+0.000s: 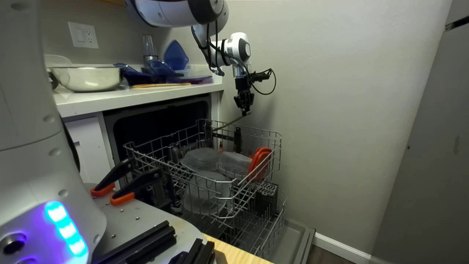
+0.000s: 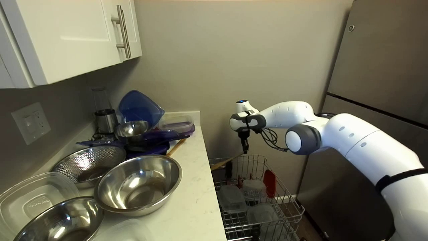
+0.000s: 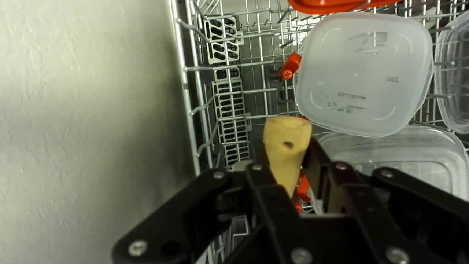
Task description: Put the wooden spatula in the dishwasher
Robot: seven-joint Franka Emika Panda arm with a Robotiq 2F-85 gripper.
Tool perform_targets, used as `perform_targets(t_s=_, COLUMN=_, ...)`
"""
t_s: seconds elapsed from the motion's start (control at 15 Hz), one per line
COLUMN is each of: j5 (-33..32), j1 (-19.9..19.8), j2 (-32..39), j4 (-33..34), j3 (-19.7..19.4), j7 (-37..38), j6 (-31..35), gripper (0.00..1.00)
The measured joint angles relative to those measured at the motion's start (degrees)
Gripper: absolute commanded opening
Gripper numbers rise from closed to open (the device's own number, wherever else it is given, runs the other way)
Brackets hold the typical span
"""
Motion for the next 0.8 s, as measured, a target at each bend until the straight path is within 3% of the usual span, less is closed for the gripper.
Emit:
perform_targets(t_s=0.13, j5=-0.1, j1=0.6, j2=1.3, j4=1.6, j3=-0.9, j7=0.0, j6=-0.1, gripper=0.07)
perform_targets(t_s=0.2, j5=-0.1, j1=0.7, j2=1.8, j4=2.4, j3=-1.2, j7=0.0, j6=-0.2, gripper=0.3)
perform_targets(t_s=0.6, j5=-0.1, j1=0.9, j2=2.7, j4=4.3, j3=-1.7, j7=0.0, j6=-1.0, gripper=0.3)
perform_targets(t_s=0.67, j5=-0.1, j1=0.9, j2=2.7, j4=4.3, j3=-1.8, j7=0.0, j6=-1.1, gripper=0.07)
perform_targets(t_s=0.8, j5=-0.1, j1=0.9, j2=2.8, j4=4.3, j3=-1.8, j7=0.0, j6=-0.8, gripper=0.07)
